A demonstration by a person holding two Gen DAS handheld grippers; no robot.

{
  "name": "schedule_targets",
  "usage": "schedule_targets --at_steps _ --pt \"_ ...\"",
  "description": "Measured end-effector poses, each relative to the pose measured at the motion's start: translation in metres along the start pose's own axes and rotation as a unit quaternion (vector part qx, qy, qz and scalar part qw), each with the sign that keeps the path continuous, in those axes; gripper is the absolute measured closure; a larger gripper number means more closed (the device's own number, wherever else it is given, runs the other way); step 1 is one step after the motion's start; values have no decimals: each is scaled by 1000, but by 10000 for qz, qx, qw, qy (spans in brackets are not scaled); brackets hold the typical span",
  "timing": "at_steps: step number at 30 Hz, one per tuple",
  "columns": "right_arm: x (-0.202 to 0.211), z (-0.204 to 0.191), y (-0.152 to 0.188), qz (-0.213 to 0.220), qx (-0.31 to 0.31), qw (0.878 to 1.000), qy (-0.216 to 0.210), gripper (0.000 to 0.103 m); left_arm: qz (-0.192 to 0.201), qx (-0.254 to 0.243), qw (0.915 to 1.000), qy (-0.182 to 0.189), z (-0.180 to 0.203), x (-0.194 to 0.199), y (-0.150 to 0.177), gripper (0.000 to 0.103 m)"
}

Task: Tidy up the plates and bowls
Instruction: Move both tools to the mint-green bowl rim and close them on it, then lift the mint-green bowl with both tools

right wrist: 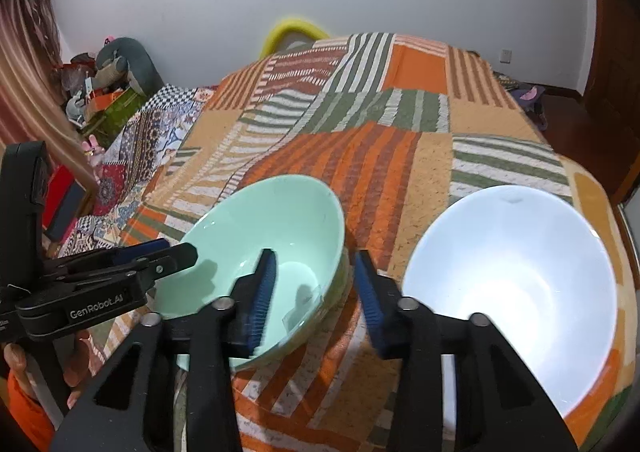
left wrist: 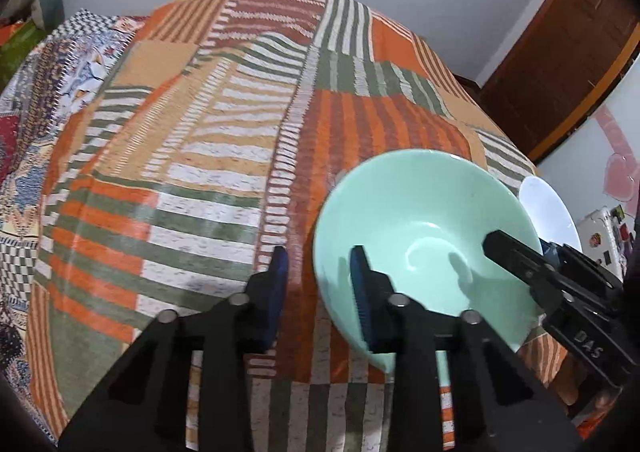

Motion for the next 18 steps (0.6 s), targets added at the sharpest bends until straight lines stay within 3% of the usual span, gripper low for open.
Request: schedule_targets --at_steps 2,8,18 --pt "-1 0 1 13 78 9999 115 79 -90 -4 9999 129 3 -5 2 87" --pt "4 0 1 36 122 9997 194 83 -78 -70 9999 65 8 0 6 87" --pt "34 -5 3 225 37 9996 168 83 149 -339 9993 12 33 43 16 87"
Point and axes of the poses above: each gripper's, at about its wrist camera, not at the fingertips, and x roughly against the way its jaws point, z to its right, y to its underside, the point moved 7 cm from there along -x, roughly the way its jaws point, and after that the axes turned 7 degrees about y, right-handed, at the moved point
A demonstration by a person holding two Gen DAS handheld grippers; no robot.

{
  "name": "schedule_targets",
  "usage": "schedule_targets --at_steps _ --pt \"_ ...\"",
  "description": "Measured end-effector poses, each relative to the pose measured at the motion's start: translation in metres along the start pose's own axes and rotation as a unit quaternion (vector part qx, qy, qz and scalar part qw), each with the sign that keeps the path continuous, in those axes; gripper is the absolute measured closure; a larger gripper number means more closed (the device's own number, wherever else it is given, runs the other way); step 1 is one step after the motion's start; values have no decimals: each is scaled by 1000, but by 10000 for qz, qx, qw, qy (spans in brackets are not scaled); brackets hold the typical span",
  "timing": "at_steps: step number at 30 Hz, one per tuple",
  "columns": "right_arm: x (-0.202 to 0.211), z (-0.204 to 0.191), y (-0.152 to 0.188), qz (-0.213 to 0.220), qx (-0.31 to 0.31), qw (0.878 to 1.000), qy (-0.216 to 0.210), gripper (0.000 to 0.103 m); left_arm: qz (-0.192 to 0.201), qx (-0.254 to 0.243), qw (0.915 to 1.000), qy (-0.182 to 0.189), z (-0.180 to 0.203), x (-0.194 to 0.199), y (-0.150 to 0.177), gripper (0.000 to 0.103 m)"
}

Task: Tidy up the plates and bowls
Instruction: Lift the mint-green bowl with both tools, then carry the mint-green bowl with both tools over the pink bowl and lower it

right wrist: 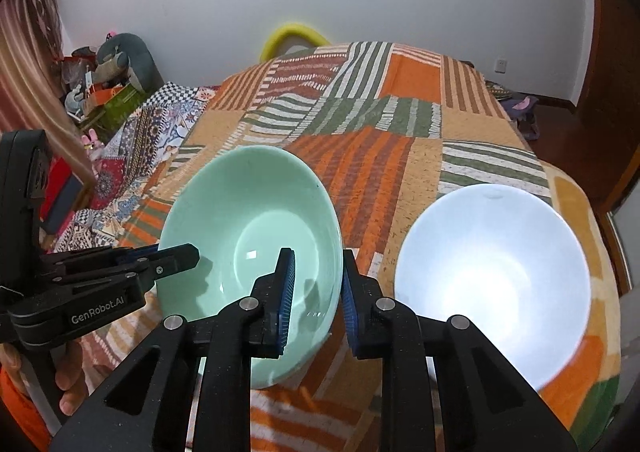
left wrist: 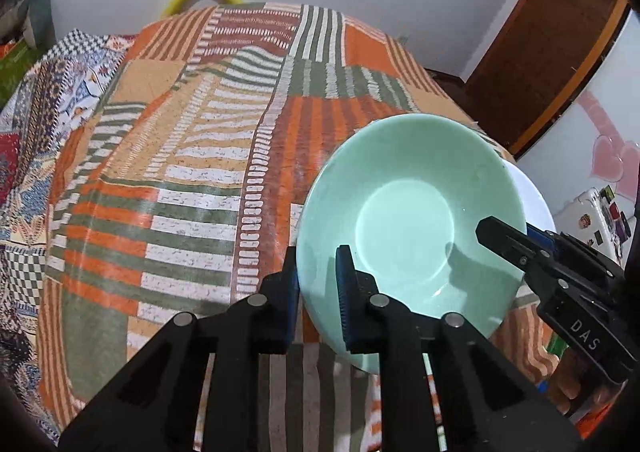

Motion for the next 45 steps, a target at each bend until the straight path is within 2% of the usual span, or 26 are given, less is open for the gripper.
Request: schedule_targets --at_steps 11,24,35,45 --pt "52 -10 8 322 -75 9994 -138 83 360 -161 9992 23 26 65 16 87" --pt "98 -33 24 637 -94 9973 -344 83 636 -232 9977 29 41 130 52 87" --pt "118 -50 43 747 -81 9955 -571 83 776 -271 9966 -79 44 173 82 87" --pt "121 -73 66 611 56 9947 -821 83 822 -108 9962 -284 28 194 112 86"
Point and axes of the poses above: each gripper's, at about its wrist camera, not at the fingertips, and x roughly against the way its jaws point, z to its right, y to its underside, the point moved 7 cm from there along -x, roughly the way its jaws point, and after that the axes turned 7 degrees about y, right-handed, at the moved point
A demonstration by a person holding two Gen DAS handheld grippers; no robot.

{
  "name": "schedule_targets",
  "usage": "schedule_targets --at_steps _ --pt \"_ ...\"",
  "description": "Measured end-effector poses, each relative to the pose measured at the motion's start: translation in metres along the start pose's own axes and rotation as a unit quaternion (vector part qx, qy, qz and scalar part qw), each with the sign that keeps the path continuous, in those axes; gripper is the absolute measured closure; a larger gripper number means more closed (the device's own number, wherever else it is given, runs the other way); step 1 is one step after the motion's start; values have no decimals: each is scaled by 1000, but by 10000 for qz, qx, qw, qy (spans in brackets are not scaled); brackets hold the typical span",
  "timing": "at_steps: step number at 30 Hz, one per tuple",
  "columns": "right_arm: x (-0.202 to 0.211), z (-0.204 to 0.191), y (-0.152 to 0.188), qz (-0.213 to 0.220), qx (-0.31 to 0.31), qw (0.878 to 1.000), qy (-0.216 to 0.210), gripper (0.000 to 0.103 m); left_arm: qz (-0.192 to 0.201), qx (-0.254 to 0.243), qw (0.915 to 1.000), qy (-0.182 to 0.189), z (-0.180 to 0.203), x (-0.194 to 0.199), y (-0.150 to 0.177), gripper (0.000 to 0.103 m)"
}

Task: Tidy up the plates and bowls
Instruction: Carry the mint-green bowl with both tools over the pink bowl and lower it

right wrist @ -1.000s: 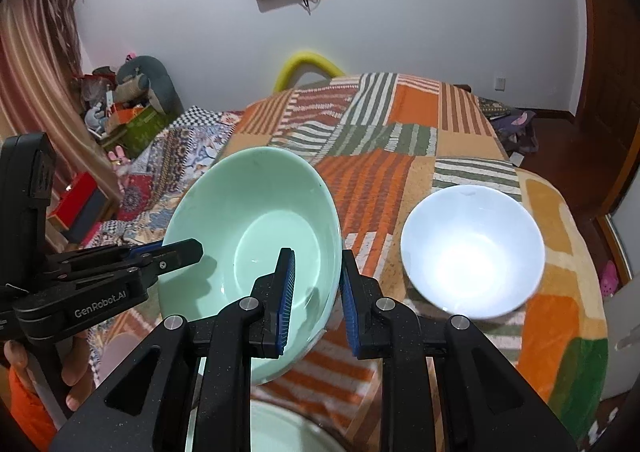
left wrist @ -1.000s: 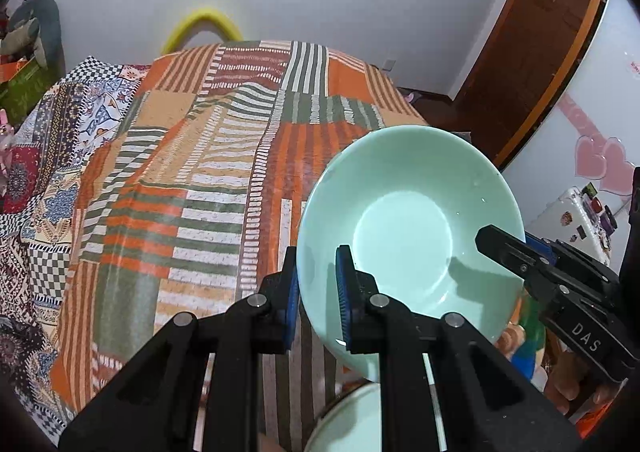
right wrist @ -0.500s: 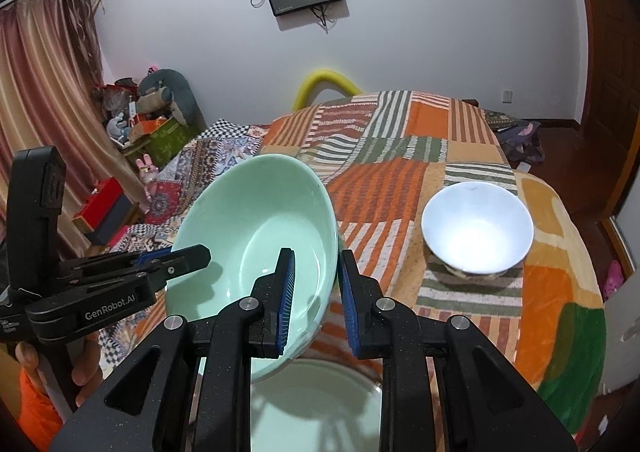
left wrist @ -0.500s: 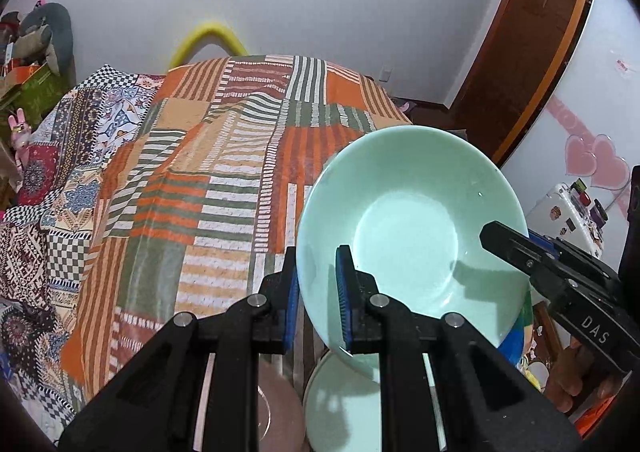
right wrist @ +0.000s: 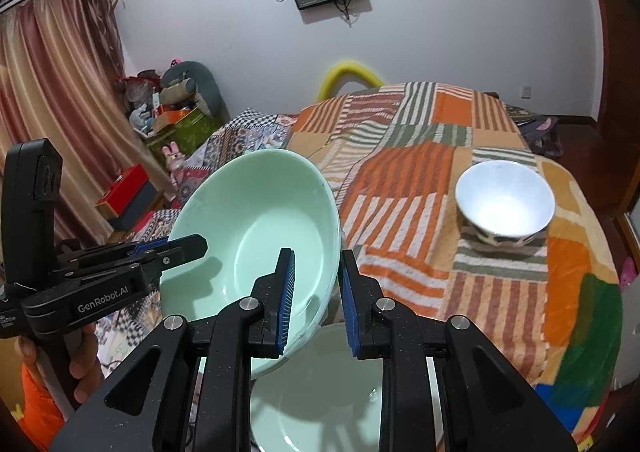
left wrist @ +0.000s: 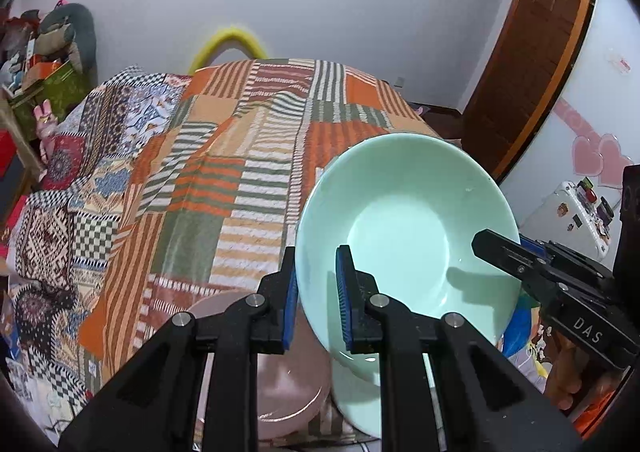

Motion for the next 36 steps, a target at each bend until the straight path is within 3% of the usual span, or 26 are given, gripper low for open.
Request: schedule_targets --at_steps 21,36 --pt "-20 -63 38 -451 389 9974 -408 83 -143 673 9972 -291 -69 19 52 86" --pt "-49 -87 68 -970 664 9923 -402 83 -562 1014 9921 -482 -106 -2 96 86"
Point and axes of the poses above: each gripper's, at about its wrist camera, not at the fingertips, and x roughly against the way its jaws point, z to its right, y to its underside, the point moved 7 cm from there along -x, roughly the way its jaws point, and after that the axes turned 7 degrees about y, right-handed, at the moved point
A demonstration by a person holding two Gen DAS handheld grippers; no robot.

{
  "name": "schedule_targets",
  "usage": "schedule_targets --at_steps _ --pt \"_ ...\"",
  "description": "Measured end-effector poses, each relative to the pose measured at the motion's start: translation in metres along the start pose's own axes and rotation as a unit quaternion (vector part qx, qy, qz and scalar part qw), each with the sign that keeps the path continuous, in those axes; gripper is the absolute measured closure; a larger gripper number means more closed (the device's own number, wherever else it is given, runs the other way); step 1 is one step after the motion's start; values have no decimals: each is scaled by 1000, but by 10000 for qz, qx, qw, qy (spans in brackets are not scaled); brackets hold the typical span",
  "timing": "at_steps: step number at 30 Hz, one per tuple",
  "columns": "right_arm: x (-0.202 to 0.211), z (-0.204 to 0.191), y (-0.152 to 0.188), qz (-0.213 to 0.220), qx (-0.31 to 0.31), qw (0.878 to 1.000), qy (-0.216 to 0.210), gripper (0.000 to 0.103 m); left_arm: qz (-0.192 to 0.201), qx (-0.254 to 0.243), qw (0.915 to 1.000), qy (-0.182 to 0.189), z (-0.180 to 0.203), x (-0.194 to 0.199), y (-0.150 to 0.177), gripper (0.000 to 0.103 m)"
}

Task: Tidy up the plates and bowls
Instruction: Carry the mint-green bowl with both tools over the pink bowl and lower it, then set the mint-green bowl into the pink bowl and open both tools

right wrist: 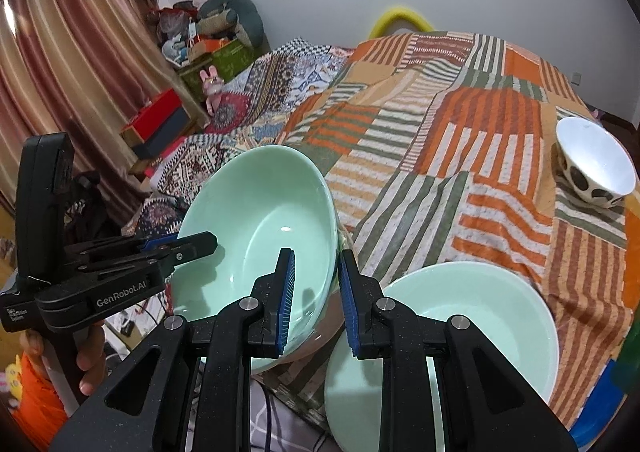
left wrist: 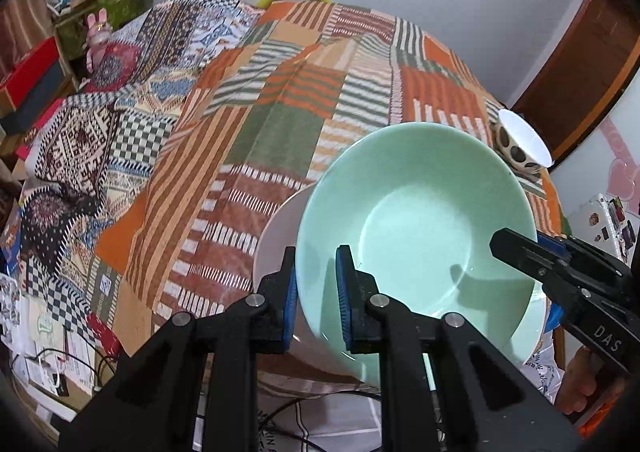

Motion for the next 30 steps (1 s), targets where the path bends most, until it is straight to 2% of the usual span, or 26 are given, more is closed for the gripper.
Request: schedule_targets --at_steps 17,30 --pt "-40 -6 21 -611 8 9981 23 83 -274 238 9991 -227 -26 -29 12 86" --pt "-51 -4 22 -704 -27 9975 7 80 -348 401 9985 -97 -30 -40 11 86"
Point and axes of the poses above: each gripper's, at about its wrist camera, not at the fingertips, and x roughly against the way its jaws point, z to its right, y to its underside, the point moved 7 cm from there along -x, roughly the way its jaws point, and after that the axes turned 7 degrees about y, right-handed, at the moved point
